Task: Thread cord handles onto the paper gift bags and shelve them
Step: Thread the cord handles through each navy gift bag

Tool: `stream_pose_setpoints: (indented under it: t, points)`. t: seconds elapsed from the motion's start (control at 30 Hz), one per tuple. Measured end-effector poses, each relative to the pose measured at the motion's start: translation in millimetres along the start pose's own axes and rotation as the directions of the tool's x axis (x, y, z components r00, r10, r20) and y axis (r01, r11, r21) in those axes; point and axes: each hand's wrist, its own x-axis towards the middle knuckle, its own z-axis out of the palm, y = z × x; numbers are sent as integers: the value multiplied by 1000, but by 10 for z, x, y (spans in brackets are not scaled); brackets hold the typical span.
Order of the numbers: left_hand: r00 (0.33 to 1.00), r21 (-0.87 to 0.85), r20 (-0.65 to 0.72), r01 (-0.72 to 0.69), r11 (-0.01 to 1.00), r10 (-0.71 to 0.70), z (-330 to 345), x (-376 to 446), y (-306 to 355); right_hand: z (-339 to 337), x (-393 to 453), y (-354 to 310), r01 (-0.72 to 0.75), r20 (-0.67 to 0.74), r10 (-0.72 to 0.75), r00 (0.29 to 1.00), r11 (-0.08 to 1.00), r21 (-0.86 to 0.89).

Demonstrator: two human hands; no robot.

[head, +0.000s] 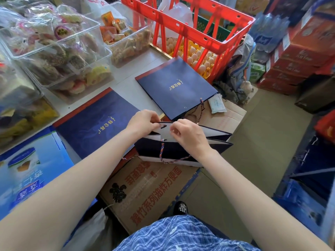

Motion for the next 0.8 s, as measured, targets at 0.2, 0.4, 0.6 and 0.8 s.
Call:
stream_pose_setpoints:
  t: [0.2,0.4,0.6,0.8]
  points:
    - [999,-37,-44,-12,999,10,64,-119,-6,-13,64,-87,-50,106,48,993,999,15]
    - [998,-78,-69,2,997,-7,94,-209,-96,79,130,-178,18,12,-18,1000,1000,-6]
    - [921,17,-349,-175,984,170,161,-348,-87,77,102,-75,-178,-65,211,975,928,328]
    - [993,147,-117,45,988,-28,144,-413,160,-8,131,-49,-319,40,364,931,752,576]
